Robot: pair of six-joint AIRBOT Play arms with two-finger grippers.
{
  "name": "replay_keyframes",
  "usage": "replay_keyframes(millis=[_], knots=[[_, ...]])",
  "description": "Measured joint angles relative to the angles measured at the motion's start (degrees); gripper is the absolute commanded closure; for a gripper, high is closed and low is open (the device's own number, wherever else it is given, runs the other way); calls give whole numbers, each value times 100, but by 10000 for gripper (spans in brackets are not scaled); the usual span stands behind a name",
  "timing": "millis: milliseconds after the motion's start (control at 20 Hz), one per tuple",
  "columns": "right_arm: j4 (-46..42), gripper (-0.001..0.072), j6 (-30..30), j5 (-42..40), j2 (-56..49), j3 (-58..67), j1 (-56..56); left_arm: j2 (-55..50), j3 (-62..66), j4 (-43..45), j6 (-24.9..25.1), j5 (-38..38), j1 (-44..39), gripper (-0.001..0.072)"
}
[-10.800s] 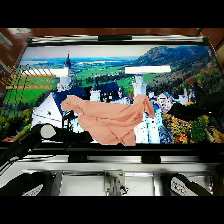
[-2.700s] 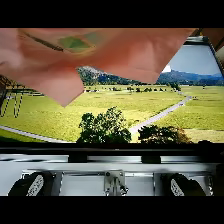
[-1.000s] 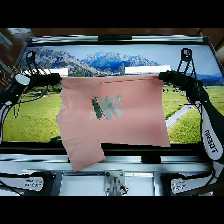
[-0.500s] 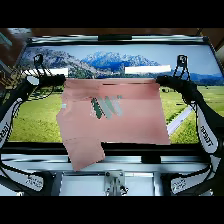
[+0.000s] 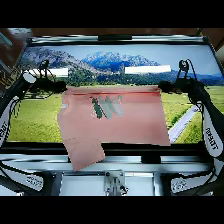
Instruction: Fold the shirts.
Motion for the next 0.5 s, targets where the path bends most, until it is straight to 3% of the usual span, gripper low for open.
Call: replay_keyframes(millis=[250,500], knots=[[-13,645,20,-1180,190,-2,-125,-70,201,166,-125,-1353,127,673],[-13,645,22,-2149,225,-2,-155,-155,243,190,-214,-2153,166,673]])
